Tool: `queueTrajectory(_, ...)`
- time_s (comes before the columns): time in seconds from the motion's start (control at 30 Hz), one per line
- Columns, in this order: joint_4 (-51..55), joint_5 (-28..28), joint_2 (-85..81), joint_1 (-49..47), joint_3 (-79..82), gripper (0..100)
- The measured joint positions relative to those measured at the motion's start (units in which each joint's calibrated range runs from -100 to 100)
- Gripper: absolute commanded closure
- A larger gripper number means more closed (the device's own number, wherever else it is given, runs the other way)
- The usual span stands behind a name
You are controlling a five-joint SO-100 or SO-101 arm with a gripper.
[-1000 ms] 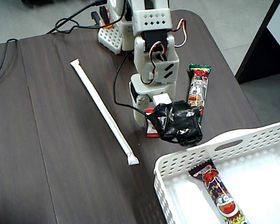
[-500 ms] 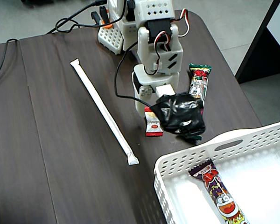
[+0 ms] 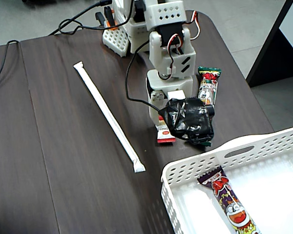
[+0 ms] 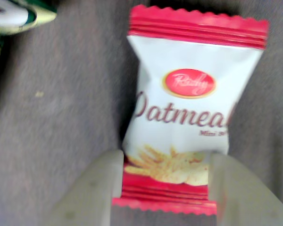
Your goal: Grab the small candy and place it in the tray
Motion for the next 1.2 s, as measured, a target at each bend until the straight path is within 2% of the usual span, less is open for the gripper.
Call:
queueTrajectory(0.3, -1.37, 0.05, -0.50, 0.45, 0.00, 88)
queueTrajectory(0.5, -1.37, 1.94, -0.50, 0.90, 0.00, 87)
queueTrajectory(0.63, -2.22, 2.04, -0.50, 1.27, 0.00, 77)
queueTrajectory(0.73, -3.24, 2.04, -0.50, 1.35, 0.00, 73)
queueTrajectory(1.2, -6.91, 0.82, -0.50, -0.45, 0.00, 73)
